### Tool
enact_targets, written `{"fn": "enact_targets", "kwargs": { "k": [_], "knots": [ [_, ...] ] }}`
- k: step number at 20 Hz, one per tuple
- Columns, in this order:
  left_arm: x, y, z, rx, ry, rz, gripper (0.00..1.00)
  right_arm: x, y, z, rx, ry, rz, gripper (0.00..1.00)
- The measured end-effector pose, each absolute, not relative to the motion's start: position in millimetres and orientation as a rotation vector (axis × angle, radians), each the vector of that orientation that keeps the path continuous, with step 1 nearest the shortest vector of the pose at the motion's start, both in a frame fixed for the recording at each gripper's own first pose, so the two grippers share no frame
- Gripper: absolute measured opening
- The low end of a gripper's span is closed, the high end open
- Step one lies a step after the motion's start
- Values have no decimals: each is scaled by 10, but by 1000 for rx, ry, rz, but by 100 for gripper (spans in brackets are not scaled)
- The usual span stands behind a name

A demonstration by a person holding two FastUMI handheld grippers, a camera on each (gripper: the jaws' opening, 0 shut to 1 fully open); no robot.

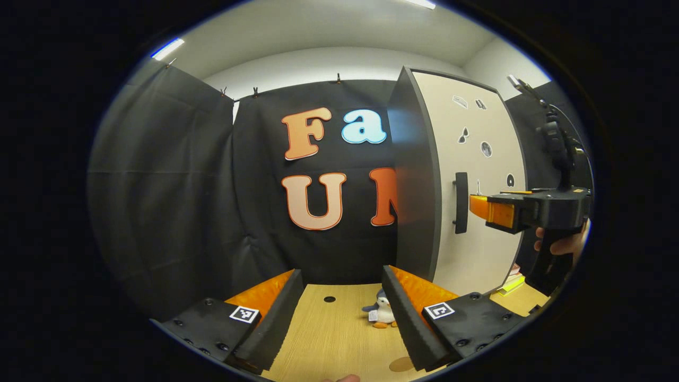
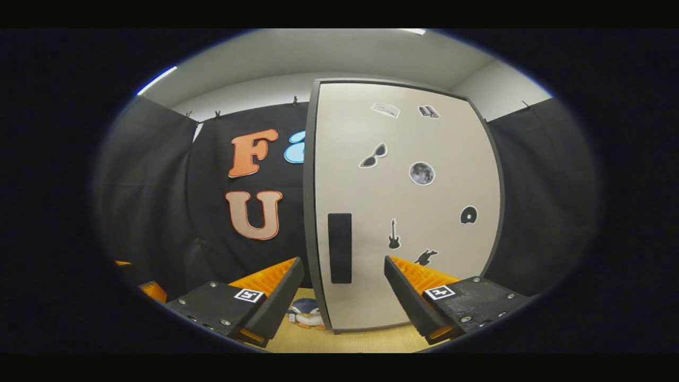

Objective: Open the cabinet door with the right hand, grasp the bottle in the cabinet with the left hand and place it on the coaster, then close the cabinet door with the right hand.

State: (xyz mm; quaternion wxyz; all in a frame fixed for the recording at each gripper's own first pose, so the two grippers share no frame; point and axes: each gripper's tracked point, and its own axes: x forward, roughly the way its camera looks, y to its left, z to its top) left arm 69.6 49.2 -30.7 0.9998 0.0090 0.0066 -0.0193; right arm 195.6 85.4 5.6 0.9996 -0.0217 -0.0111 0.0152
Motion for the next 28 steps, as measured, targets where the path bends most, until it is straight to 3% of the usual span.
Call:
{"fn": "enact_targets", "kwargs": {
  "k": [10, 11, 13, 15, 16, 18, 28],
  "knots": [
    [962, 598, -454, -3, 39, -48, 98, 2623, 828, 5, -4, -25, -5, 94],
    [970, 593, -468, -6, 44, -51, 98, 2662, 822, -2, 1, -23, -5, 88],
    [1001, 592, -492, -10, 49, -54, 98, 2750, 822, -60, 4, -3, -8, 87],
    [1010, 611, -503, -11, 50, -53, 95, 2814, 788, -100, -16, 2, -22, 71],
    [1021, 620, -511, -11, 51, -52, 95, 2843, 857, -116, -2, 5, 2, 55],
    [1018, 636, -550, -12, 60, -49, 95, 2830, 869, -109, -7, 1, 0, 37],
    [1078, 650, -545, -6, 58, -48, 95, 2705, 858, -129, 7, 1, 7, 27]
  ]
}}
